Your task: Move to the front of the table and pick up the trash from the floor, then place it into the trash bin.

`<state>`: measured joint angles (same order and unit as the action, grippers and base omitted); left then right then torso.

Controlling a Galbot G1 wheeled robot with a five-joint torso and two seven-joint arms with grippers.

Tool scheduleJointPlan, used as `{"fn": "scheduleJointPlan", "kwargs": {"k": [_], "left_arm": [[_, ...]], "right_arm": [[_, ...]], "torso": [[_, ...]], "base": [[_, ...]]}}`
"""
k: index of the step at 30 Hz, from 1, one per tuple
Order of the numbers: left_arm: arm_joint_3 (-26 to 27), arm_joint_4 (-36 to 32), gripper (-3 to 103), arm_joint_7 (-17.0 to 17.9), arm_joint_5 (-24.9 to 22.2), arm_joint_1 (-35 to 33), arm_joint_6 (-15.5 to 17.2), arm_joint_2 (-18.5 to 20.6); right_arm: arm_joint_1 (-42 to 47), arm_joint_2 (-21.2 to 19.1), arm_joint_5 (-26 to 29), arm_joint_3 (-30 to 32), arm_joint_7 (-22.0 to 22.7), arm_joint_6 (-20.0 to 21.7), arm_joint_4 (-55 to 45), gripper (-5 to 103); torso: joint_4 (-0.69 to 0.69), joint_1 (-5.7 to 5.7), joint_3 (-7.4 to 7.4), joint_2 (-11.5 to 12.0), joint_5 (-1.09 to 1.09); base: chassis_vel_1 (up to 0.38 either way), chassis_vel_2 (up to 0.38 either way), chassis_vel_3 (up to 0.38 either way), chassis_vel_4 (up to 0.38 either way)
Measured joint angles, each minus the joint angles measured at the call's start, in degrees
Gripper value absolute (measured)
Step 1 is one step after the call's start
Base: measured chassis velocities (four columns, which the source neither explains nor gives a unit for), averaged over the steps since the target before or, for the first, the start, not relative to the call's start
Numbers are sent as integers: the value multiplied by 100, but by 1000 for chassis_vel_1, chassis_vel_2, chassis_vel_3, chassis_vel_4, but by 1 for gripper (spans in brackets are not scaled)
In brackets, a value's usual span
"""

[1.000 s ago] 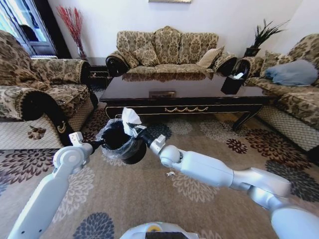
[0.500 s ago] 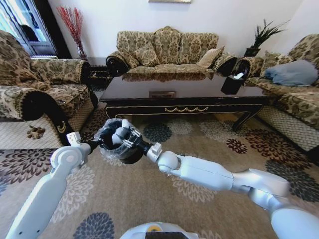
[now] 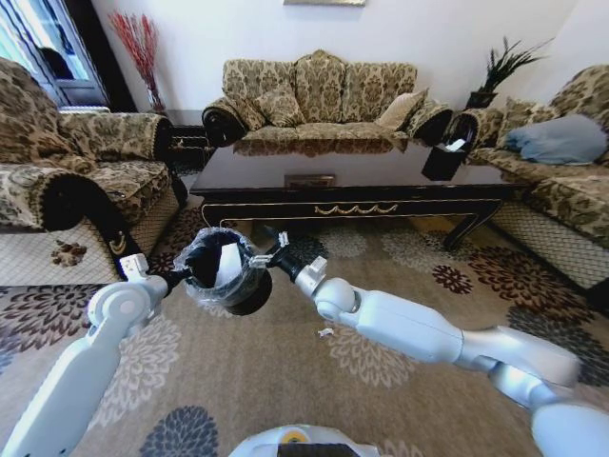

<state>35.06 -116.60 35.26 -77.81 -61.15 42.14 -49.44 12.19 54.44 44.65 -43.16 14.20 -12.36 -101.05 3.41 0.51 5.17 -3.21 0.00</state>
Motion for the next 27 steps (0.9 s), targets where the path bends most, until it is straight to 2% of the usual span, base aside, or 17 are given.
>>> {"fn": "scheduleJointPlan", "kwargs": {"k": [3,7,11,16,27], "left_arm": [[26,-64,2,8,-1,-53,0,-7],[105,-130,2,18,2,-138,0,36],[144,-169,2,28,5,-167,0,59],[154,-197,2,26,-10,-183,0,82],[120,-162,2,26,-4,-152,0,52]], "right_arm": [[46,-6,-134,0,73,77,-2,100],[17,-81,-910,-91,86,147,127,100],[-19,-163,-1291,-153,-28,120,257,100],[-41,-240,-1209,-180,75,208,169,100],[-131,-393,-1219,-130,107,133,51,100]], "torso": [[0,0,0,0,0],[-1,0,0,0,0],[0,0,0,0,0],[0,0,0,0,1],[-1,1,0,0,0]], "base": [[0,0,0,0],[0,0,0,0],[0,0,0,0],[0,0,0,0],[0,0,0,0]]}}
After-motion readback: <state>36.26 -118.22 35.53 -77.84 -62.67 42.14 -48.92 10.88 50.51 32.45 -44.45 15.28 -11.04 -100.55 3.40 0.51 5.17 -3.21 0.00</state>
